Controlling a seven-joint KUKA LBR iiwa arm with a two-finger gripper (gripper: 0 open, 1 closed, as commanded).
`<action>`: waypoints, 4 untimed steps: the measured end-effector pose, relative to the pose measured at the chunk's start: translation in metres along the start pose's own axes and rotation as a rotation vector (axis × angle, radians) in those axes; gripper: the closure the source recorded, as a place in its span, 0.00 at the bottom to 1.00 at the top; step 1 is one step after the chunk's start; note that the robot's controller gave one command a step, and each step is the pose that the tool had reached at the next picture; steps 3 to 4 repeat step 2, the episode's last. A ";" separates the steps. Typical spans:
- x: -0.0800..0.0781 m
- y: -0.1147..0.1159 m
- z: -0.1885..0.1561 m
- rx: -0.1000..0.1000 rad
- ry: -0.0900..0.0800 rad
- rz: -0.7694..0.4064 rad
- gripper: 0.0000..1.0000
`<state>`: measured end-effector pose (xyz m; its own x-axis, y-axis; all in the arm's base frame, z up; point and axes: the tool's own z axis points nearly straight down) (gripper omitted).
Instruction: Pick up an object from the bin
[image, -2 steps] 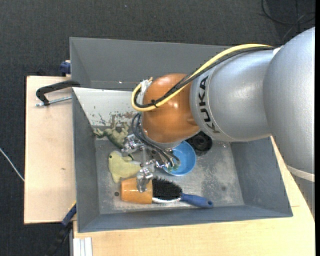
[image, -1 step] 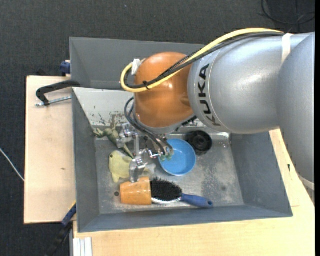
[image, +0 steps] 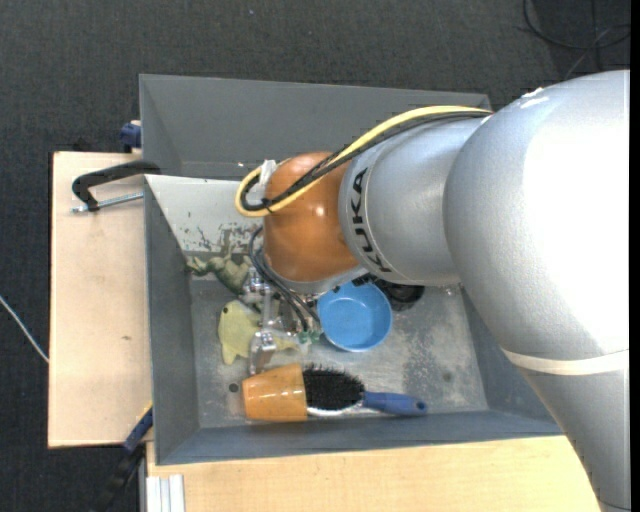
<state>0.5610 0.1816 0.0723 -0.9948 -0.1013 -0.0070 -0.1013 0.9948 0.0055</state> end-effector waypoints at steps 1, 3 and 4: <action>-0.001 -0.001 -0.002 0.001 -0.004 0.000 1.00; -0.029 -0.074 -0.133 0.005 -0.003 -0.491 1.00; -0.029 -0.074 -0.133 0.005 -0.003 -0.491 1.00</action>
Offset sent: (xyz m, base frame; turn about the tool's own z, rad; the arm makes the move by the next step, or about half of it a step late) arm 0.0000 0.0000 0.0000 0.0000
